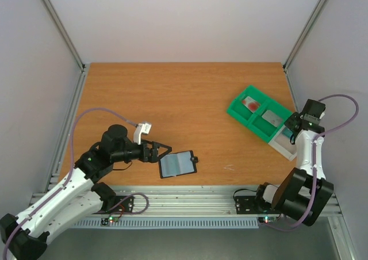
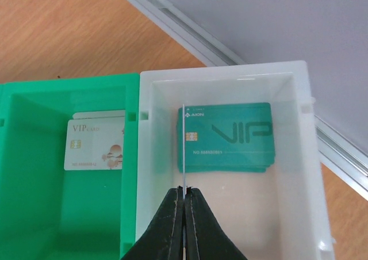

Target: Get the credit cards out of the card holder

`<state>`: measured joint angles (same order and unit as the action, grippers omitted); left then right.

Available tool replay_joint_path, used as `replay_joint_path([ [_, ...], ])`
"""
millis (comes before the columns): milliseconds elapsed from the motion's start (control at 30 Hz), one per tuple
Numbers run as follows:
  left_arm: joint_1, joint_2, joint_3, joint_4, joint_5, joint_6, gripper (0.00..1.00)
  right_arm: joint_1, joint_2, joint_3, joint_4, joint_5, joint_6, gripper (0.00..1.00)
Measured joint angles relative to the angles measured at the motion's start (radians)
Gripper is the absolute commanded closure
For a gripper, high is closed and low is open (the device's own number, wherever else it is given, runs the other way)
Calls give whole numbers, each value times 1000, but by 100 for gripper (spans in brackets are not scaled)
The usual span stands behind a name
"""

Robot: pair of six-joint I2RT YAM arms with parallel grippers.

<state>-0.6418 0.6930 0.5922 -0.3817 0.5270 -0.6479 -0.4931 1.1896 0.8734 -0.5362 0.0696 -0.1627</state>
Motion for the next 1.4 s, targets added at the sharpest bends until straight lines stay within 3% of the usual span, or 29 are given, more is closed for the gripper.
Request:
replay_joint_path([
  [567,0,1,0,19,-30,-32,1,-1,217,-27,161,-51,-64,98],
  [833,0,14,1,18,-31,-28,1,-1,257,-9,189,-51,-83,90],
  [1400,0,14,2,18,-31,-28,1,-1,264,35,132,50,-84,87],
])
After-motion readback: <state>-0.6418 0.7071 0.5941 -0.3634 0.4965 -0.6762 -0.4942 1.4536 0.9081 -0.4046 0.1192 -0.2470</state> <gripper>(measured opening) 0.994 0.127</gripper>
